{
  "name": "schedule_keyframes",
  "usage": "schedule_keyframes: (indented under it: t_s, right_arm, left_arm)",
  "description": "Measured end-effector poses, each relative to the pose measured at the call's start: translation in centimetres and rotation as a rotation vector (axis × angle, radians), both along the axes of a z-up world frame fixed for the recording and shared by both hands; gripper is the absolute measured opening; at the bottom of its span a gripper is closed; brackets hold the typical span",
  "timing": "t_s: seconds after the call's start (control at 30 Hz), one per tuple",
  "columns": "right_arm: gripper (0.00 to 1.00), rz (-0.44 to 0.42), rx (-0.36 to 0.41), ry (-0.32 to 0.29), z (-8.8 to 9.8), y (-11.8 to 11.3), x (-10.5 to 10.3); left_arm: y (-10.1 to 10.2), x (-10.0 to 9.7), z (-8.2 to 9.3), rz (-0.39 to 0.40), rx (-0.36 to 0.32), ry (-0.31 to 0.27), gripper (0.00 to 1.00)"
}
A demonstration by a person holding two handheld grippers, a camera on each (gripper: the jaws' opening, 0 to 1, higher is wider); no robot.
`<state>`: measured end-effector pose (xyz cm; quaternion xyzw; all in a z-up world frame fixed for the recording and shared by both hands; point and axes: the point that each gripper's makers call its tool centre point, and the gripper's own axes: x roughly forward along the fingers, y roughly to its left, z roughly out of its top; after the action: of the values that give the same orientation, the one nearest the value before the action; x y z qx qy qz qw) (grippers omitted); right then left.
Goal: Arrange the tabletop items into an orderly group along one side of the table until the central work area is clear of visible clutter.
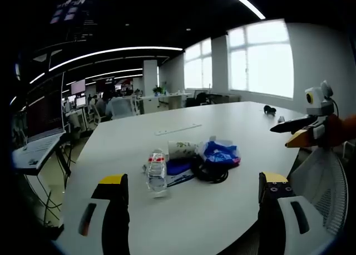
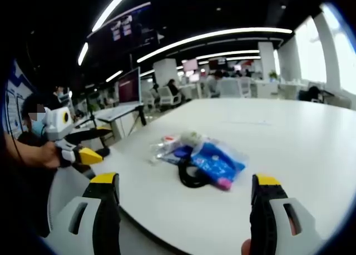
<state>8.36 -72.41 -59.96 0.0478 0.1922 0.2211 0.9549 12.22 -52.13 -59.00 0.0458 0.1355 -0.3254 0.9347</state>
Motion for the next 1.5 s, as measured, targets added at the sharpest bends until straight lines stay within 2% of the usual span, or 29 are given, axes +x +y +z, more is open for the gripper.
schedule_keyframes:
  t_s: [0.57,0.93,1.13,1.5]
  right_arm:
    - [0.95,0.014,0.004,0.017,-0.2,0.2,-0.1]
    - [0.95,0.064,0.000,0.075,-1.1,1.2,-0.3]
    - [0.95,0.074,0.006,0.104,-1.6,1.3,-0.2]
    - [0.97,0.064,0.033,0.125,-2.0,1.1,0.0]
  left_arm:
    - [0.0,0.0,0.0,0.000,0.019,-0.010,0.98]
    - [0.6,0.4,0.4,0.040,0.027,-0.045,0.96]
    - [0.7,0.5,0.3,0.054,0.058,-0.057,0.95]
    - [0.6,0.5,0.0,0.047,0.067,-0.040,0.97]
